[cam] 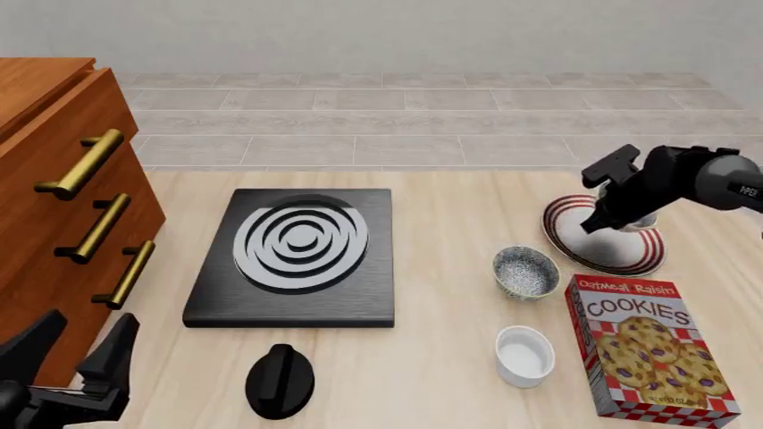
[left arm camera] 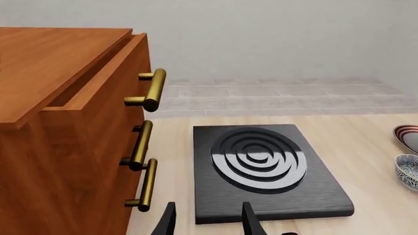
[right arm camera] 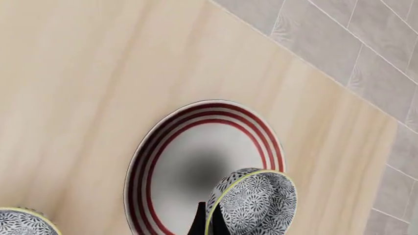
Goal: Pick the akita bowl from table center and place it on the plate.
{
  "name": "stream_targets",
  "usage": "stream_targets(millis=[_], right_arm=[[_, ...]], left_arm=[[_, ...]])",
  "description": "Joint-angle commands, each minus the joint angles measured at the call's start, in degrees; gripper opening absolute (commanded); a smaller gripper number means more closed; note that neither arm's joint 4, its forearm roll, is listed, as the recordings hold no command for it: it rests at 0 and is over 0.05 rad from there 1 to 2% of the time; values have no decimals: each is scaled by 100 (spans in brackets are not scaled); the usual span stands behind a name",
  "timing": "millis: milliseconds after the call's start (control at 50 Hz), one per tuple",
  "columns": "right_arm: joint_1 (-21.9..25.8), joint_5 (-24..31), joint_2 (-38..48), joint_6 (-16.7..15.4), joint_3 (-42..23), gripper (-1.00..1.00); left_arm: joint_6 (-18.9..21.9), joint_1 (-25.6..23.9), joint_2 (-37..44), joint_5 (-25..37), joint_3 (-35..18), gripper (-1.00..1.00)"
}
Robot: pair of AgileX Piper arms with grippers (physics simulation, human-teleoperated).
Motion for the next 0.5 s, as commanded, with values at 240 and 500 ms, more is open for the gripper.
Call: stream_targets(millis=[240, 500], right_arm=[[142, -277, 307, 176, 174, -100], [176, -381, 319, 171, 366, -100]], left_arm=[[44, 9, -37, 61, 0, 100], [43, 1, 46, -18, 0, 100]])
